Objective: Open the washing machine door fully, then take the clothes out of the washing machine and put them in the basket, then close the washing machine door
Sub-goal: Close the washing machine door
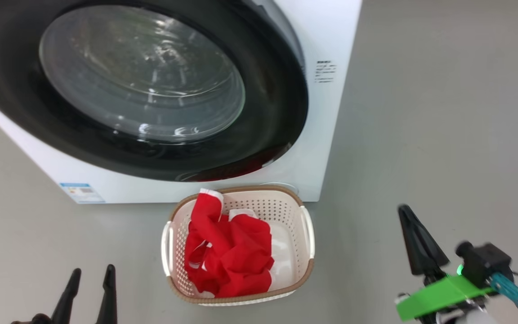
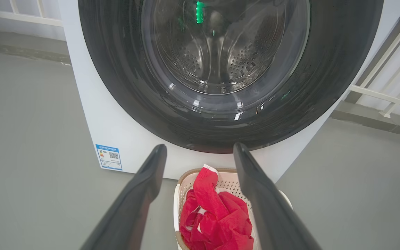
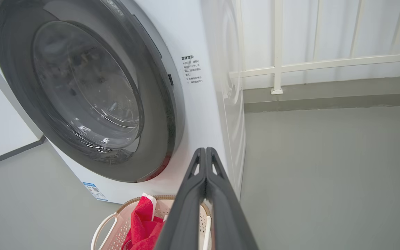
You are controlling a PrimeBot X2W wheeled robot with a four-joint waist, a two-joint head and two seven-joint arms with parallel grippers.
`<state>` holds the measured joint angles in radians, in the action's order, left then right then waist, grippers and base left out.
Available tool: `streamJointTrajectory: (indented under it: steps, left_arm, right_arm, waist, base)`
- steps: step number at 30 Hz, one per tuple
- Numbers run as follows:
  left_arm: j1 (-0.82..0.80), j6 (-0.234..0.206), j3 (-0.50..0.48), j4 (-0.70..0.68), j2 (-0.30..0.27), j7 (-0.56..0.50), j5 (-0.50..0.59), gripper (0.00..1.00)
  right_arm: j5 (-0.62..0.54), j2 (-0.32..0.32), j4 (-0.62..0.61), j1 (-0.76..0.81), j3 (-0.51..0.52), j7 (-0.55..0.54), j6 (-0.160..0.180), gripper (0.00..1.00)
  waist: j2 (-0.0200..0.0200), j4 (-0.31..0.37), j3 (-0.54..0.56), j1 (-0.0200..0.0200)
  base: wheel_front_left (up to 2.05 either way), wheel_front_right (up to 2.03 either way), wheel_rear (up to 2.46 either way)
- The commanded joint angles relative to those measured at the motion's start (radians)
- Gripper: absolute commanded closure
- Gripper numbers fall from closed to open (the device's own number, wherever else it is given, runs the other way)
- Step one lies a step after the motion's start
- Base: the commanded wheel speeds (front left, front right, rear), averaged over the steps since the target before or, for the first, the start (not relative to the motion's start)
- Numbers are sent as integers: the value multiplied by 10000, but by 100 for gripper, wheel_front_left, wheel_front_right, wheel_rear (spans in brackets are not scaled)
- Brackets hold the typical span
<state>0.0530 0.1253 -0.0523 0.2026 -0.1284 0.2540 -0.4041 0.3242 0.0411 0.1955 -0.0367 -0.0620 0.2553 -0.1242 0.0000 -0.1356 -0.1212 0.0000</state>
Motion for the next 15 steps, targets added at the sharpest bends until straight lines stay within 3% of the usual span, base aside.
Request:
streamJointTrajectory:
  steps: [1, 15]
  left_arm:
    - [-334, 54, -283, -202, -103, 78, -5, 0]
    - [-758, 54, 147, -131, 47, 78, -221, 0]
  right_arm:
    - [117, 91, -190, -401, -321, 65, -65, 100]
    - [191, 91, 661, -2878, -1139, 65, -65, 100]
  waist:
    - [0, -160, -80, 0]
    - [0, -1134, -635, 0]
  base:
    - [0, 0, 0]
    - [0, 0, 0]
